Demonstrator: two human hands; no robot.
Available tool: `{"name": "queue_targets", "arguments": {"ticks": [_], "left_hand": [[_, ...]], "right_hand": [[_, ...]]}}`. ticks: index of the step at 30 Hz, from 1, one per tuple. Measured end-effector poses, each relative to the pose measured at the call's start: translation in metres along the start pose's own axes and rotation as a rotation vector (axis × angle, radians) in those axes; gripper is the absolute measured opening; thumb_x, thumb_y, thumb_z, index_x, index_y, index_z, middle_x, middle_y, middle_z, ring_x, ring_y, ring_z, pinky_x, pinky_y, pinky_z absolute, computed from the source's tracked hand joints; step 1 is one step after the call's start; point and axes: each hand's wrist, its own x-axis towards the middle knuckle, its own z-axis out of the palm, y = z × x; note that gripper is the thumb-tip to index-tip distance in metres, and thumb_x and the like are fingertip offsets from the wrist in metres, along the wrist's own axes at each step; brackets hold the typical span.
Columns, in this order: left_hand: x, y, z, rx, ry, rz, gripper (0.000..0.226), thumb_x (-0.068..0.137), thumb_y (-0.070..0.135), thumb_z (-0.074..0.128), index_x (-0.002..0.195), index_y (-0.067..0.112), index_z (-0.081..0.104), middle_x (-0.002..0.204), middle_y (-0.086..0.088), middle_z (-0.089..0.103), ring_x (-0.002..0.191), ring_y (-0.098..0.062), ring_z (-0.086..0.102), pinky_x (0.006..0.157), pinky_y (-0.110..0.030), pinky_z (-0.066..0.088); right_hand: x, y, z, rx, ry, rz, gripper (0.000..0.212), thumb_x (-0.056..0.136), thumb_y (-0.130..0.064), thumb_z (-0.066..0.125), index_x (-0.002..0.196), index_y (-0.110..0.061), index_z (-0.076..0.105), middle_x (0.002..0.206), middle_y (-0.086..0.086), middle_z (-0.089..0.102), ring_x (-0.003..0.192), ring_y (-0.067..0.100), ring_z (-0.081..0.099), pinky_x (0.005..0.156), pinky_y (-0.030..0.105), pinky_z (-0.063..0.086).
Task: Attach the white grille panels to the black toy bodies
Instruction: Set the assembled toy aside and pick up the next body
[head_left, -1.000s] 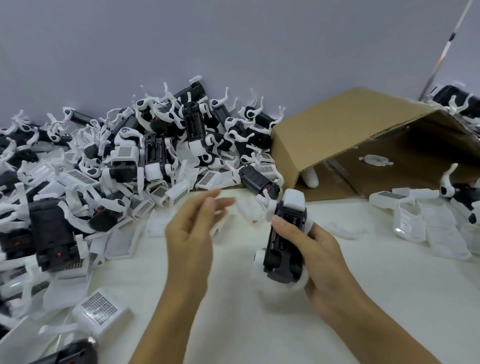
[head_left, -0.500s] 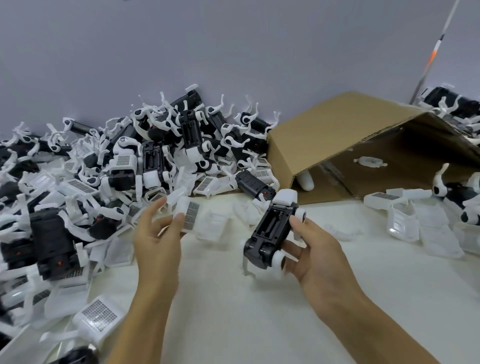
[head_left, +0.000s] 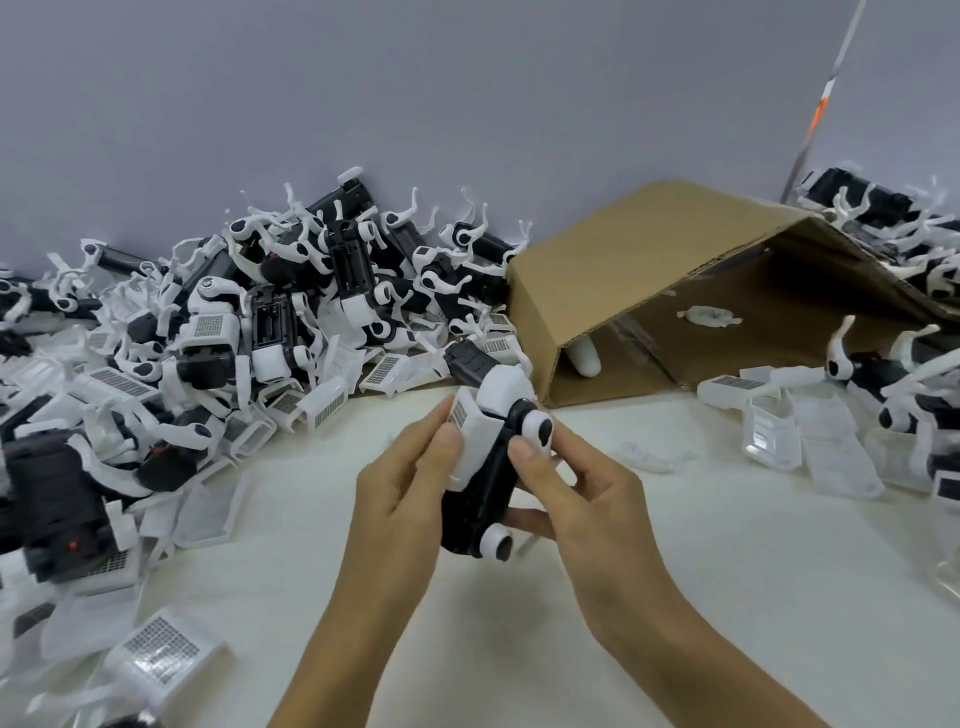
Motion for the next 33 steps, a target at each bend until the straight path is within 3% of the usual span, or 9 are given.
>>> {"name": "queue_targets", "arguments": {"ticks": [2,6,9,13,18,23,27,30,33], "left_hand": [[-0.002,0.004,0.002,-0.022,-0.033,-0.026,0.022,0.093,0.044,0.062,0.112,0.043,0.073,0.107,0.016,0.076,0.105,-0.001,0.068,0.089,-0.017,0.053],[-0.001,0.003,-0.004,0.021,0.191,-0.005,0.042,0.081,0.042,0.076,0.121,0.029,0.073,0.104,0.012,0.077,0.102,-0.006,0.072,0.093,-0.028,0.057],[-0.006,0.005,0.002,0.057,0.107,0.038,0.027,0.083,0.037,0.08,0.109,0.043,0.074,0.099,0.013,0.078,0.097,-0.008,0.073,0.086,-0.023,0.057],[-0.009,0.001,0.012,0.134,0.091,0.041,0.039,0.076,0.041,0.077,0.114,0.033,0.071,0.097,0.021,0.075,0.097,-0.003,0.071,0.086,-0.017,0.054],[-0.007,0.001,0.006,0.226,0.147,0.15,0.05,0.072,0.044,0.088,0.115,0.023,0.073,0.098,0.016,0.076,0.095,-0.01,0.072,0.082,-0.017,0.055],[-0.005,-0.007,0.003,0.31,0.082,0.105,0.038,0.071,0.048,0.087,0.095,0.041,0.057,0.09,0.014,0.07,0.084,-0.015,0.071,0.065,-0.031,0.06],[-0.008,-0.009,0.005,0.46,0.01,0.308,0.042,0.073,0.048,0.077,0.103,0.032,0.053,0.098,0.012,0.063,0.085,-0.013,0.063,0.065,-0.018,0.049],[-0.009,-0.009,0.004,0.277,-0.129,0.16,0.049,0.068,0.05,0.08,0.107,0.038,0.054,0.101,0.013,0.067,0.09,-0.013,0.066,0.065,-0.016,0.05],[-0.005,-0.007,-0.001,0.002,-0.205,0.024,0.039,0.073,0.046,0.075,0.109,0.037,0.062,0.103,0.007,0.072,0.091,-0.02,0.07,0.065,-0.027,0.056]], "right_hand": [[-0.001,0.001,0.001,-0.005,0.034,-0.023,0.025,0.096,-0.02,0.066,0.118,-0.028,0.075,0.107,-0.002,0.076,0.096,0.014,0.076,0.073,0.031,0.063],[0.003,0.0,-0.004,0.016,0.12,-0.069,0.026,0.095,-0.021,0.067,0.117,-0.032,0.074,0.11,-0.004,0.076,0.098,0.011,0.074,0.071,0.027,0.062],[0.001,0.0,-0.003,-0.001,0.101,-0.098,0.031,0.095,-0.019,0.067,0.124,-0.029,0.072,0.115,0.0,0.074,0.101,0.016,0.074,0.074,0.03,0.063],[0.0,0.001,-0.002,0.0,0.076,-0.071,0.03,0.096,-0.015,0.066,0.121,-0.029,0.073,0.115,0.003,0.073,0.099,0.017,0.074,0.074,0.029,0.062],[0.0,-0.002,-0.003,0.051,0.005,-0.061,0.03,0.097,-0.015,0.063,0.117,-0.034,0.075,0.113,-0.001,0.075,0.101,0.016,0.074,0.073,0.028,0.062],[-0.001,0.001,-0.005,0.012,-0.135,-0.024,0.045,0.09,-0.02,0.064,0.133,-0.029,0.065,0.124,0.001,0.071,0.113,0.021,0.07,0.09,0.037,0.06],[-0.004,0.004,0.0,-0.032,-0.07,-0.076,0.045,0.076,-0.024,0.087,0.116,-0.036,0.071,0.111,-0.001,0.076,0.102,0.02,0.074,0.075,0.031,0.062],[0.0,0.001,-0.004,0.007,-0.022,-0.078,0.038,0.07,-0.03,0.083,0.107,-0.035,0.075,0.103,-0.001,0.077,0.094,0.021,0.076,0.069,0.03,0.062],[0.002,-0.008,-0.007,-0.023,-0.085,-0.135,0.033,0.073,-0.031,0.08,0.105,-0.039,0.076,0.101,-0.002,0.078,0.093,0.019,0.076,0.069,0.028,0.062]]}}
